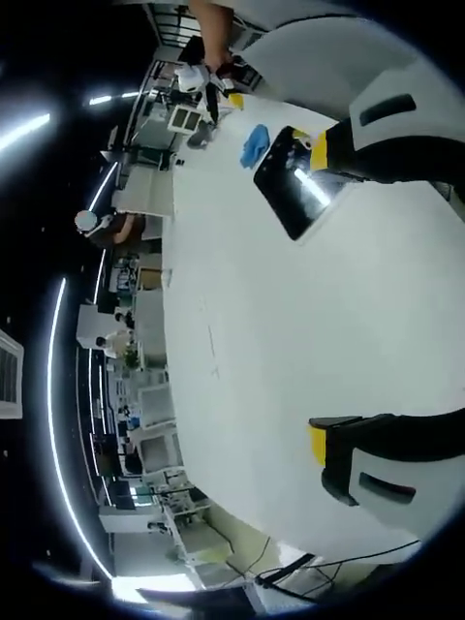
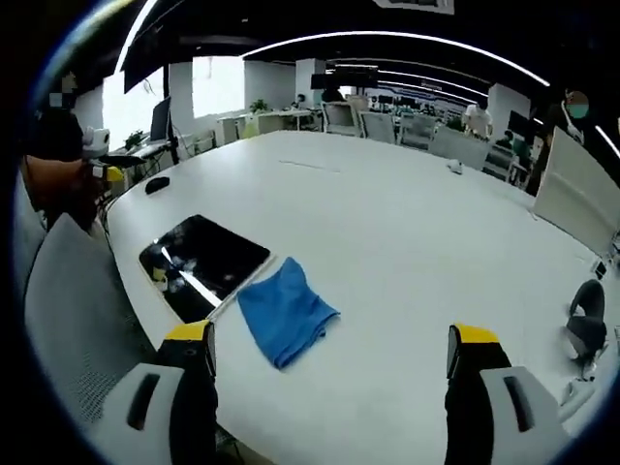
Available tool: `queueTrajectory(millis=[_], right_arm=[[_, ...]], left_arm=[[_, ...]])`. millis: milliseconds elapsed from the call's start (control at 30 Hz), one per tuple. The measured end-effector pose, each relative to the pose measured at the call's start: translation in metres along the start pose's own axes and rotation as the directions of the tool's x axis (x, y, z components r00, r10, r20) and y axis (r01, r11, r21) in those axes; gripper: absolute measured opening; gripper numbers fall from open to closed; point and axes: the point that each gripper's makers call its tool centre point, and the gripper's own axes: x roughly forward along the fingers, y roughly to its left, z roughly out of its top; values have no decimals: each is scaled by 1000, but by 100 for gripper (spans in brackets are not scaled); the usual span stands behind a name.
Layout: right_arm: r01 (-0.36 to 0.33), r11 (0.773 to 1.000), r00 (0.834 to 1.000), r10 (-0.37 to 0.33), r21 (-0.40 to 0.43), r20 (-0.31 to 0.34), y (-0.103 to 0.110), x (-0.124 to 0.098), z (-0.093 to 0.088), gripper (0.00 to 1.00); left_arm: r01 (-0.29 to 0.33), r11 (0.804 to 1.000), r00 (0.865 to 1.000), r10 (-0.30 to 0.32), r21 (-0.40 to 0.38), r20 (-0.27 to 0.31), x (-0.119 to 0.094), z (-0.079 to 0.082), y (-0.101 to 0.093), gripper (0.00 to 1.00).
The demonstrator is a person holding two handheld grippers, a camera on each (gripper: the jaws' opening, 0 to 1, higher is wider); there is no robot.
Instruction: Wipe the mirror surface with the cleaning cloth until all visible marks leave the cleaned area.
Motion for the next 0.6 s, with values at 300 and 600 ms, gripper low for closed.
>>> queueTrajectory(millis=[300,600], right_arm=[[34,998,999,-36,59,33,0,-10,15,99],[29,994,998,-35,106,58,-7,-12,25,99]], left_arm=[[14,999,1000,-14,-37,4,0,7,-1,99],[29,999,999,-29,-27,21,-3,17,-4,99]])
